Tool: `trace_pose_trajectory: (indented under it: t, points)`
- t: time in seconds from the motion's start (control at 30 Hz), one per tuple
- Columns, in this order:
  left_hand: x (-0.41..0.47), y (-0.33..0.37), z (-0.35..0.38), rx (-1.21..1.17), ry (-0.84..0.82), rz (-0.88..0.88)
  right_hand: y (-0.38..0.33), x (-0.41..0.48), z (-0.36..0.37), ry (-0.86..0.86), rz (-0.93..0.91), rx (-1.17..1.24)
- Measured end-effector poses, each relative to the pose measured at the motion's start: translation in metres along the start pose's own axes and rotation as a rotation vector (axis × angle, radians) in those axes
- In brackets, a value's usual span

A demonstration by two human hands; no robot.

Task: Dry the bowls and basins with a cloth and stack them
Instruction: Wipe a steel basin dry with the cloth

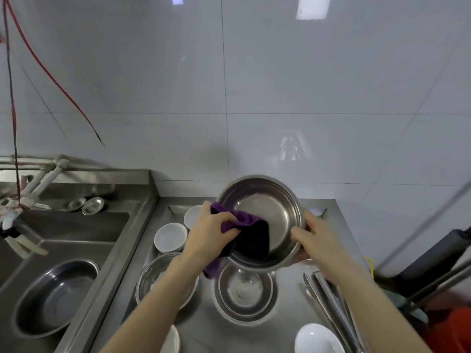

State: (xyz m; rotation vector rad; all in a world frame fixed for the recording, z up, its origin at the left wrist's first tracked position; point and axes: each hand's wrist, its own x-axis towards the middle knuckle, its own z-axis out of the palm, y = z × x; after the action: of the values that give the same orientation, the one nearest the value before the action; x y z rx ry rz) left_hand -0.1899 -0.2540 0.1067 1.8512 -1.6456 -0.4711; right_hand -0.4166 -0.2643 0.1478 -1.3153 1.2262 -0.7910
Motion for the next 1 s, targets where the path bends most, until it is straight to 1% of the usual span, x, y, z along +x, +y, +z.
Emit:
trace_pose_trajectory:
  t: [0.07, 0.1, 0.13, 0.2, 0.27, 0.33, 0.37, 0.4, 0.47, 0.5, 0.57, 0.63, 0.73, 0.77, 0.83, 0.87, 0.9, 0.93, 1.0]
  points:
    - [0.003, -0.002, -0.009, 0.111, -0.12, 0.099, -0.013, 0.003, -0.013, -0.138, 0.053, -0.103]
    - [0.003, -0.002, -0.01, 0.111, -0.135, 0.11, -0.018, 0.007, -0.016, -0.157, 0.059, -0.135]
    - [0.003, -0.001, -0.01, 0.082, -0.097, 0.099, -0.022, 0.011, -0.016, -0.139, 0.047, -0.155]
    - [0.004, 0.0, -0.005, -0.008, 0.078, 0.01, -0.024, 0.018, -0.007, -0.02, -0.027, -0.158]
    - [0.001, 0.005, 0.002, -0.123, 0.263, -0.133, -0.013, 0.019, 0.008, 0.09, -0.071, -0.051]
    - [-0.006, 0.013, 0.01, -0.271, 0.366, -0.263, 0.004, 0.015, 0.035, 0.085, -0.02, 0.089]
    - [-0.011, 0.017, 0.016, -0.325, 0.374, -0.303, 0.014, 0.011, 0.049, 0.084, -0.004, 0.134]
    - [-0.017, 0.02, 0.023, -0.363, 0.362, -0.329, 0.022, 0.01, 0.061, 0.14, -0.013, 0.149]
    - [-0.029, 0.021, 0.039, -0.434, 0.314, -0.368, 0.031, 0.01, 0.074, 0.315, -0.04, 0.107]
    - [-0.033, 0.019, 0.044, -0.462, 0.294, -0.389, 0.03, 0.009, 0.074, 0.352, -0.033, 0.101]
    - [-0.036, 0.016, 0.047, -0.505, 0.272, -0.406, 0.033, 0.01, 0.069, 0.327, -0.037, 0.078]
    - [-0.032, 0.014, 0.042, -0.488, 0.263, -0.359, 0.035, 0.008, 0.061, 0.273, -0.036, 0.051]
    - [-0.02, 0.006, 0.022, -0.318, 0.222, -0.212, 0.029, 0.004, 0.038, 0.16, -0.002, -0.003]
    - [-0.016, 0.002, 0.013, -0.24, 0.18, -0.144, 0.023, 0.002, 0.028, 0.107, 0.033, -0.035]
    - [-0.009, -0.008, -0.002, -0.098, 0.053, -0.006, 0.013, 0.002, 0.009, -0.058, 0.106, -0.099]
    - [-0.007, -0.009, -0.008, -0.059, -0.002, 0.038, 0.011, 0.004, 0.003, -0.124, 0.125, -0.13]
    - [-0.005, -0.009, -0.01, -0.049, -0.014, 0.059, 0.008, 0.004, 0.001, -0.14, 0.116, -0.159]
    - [-0.005, -0.008, -0.011, -0.063, 0.024, 0.065, 0.008, 0.006, 0.003, -0.1, 0.079, -0.186]
    - [-0.004, -0.002, -0.006, -0.108, 0.155, 0.002, 0.011, 0.01, 0.015, 0.072, -0.031, -0.232]
